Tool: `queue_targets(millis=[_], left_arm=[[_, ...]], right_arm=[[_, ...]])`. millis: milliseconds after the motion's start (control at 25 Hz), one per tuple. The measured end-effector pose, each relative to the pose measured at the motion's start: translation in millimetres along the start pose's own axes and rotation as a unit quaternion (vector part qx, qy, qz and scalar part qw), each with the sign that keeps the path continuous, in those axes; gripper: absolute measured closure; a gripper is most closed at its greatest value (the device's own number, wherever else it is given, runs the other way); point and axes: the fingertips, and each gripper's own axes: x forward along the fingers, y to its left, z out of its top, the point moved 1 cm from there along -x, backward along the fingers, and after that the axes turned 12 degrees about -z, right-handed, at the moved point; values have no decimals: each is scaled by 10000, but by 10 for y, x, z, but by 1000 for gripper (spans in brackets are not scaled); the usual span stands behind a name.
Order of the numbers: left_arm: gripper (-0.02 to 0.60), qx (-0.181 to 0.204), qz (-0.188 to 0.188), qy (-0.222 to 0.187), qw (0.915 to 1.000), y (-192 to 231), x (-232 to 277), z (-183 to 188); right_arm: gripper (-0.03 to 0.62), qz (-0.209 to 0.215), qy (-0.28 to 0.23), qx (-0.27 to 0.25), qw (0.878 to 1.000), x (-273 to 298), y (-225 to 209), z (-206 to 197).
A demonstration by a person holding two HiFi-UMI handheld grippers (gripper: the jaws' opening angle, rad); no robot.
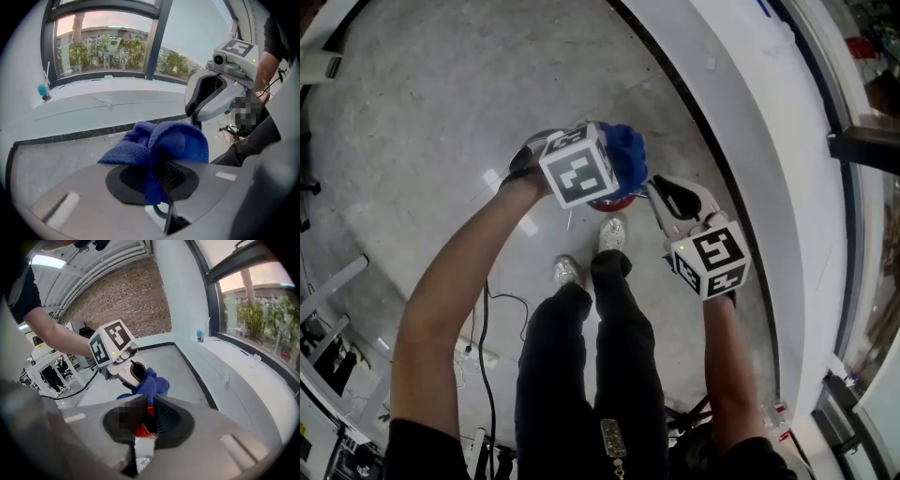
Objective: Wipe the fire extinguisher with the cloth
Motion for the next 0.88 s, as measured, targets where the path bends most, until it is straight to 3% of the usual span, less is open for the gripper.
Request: queue_targets(millis=[360,640,880], left_arm=[[525,-183,-366,331,9986,401,465,43],[525,-507,-531,159,9972,407,454,59],[525,-757,-379,-113,9963,177,194,90]], right_arm=[[556,224,118,287,9993,36,-470,-51],[556,394,285,400,9980,125,-652,-152],[556,532,217,460,9973,96,-528,-47]])
